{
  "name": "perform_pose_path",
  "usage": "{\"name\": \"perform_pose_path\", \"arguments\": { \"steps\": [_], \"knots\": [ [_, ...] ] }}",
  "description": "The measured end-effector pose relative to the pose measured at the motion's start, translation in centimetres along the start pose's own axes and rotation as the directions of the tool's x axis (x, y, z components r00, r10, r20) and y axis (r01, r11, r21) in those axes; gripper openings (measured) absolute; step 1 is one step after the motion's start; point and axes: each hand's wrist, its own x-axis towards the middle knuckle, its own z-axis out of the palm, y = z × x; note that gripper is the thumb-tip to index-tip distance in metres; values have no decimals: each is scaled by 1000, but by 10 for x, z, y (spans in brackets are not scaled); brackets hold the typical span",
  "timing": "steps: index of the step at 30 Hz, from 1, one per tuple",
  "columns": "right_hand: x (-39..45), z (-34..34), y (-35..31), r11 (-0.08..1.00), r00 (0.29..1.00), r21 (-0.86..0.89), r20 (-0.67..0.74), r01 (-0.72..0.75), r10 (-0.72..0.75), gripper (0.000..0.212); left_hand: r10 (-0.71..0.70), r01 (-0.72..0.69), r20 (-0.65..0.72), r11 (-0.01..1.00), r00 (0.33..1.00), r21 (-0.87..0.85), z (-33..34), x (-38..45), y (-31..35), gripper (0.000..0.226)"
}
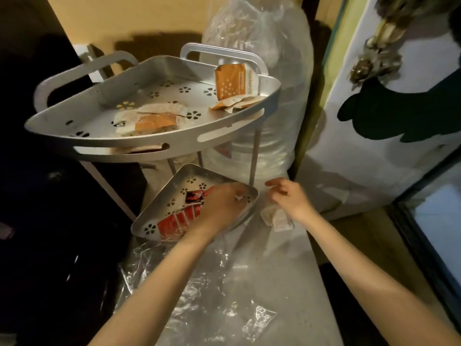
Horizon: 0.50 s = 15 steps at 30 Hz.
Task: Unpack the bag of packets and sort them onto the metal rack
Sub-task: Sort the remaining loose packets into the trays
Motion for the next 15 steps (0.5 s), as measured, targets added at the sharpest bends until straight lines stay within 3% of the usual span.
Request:
{"name": "perform_pose_path", "arguments": {
  "steps": [3,6,11,15],
  "knots": [
    [-8,-19,23,958,997,-284,-58,26,-44,36,11,-6,115,999,993,-49,27,7,16,31],
    [-16,-24,40,872,999,-488,-17,32,-46,51,62,-59,222,998,973,-20,55,10,21,32],
    [-20,-19,54,840,995,-542,93,24,32,62,16,-65,283,984,959,163,96,12,15,30],
    [-16,-12,62,855,997,-519,67,4,36,62,-27,-14,249,987,968,163,110,13,10,22]
  ]
}}
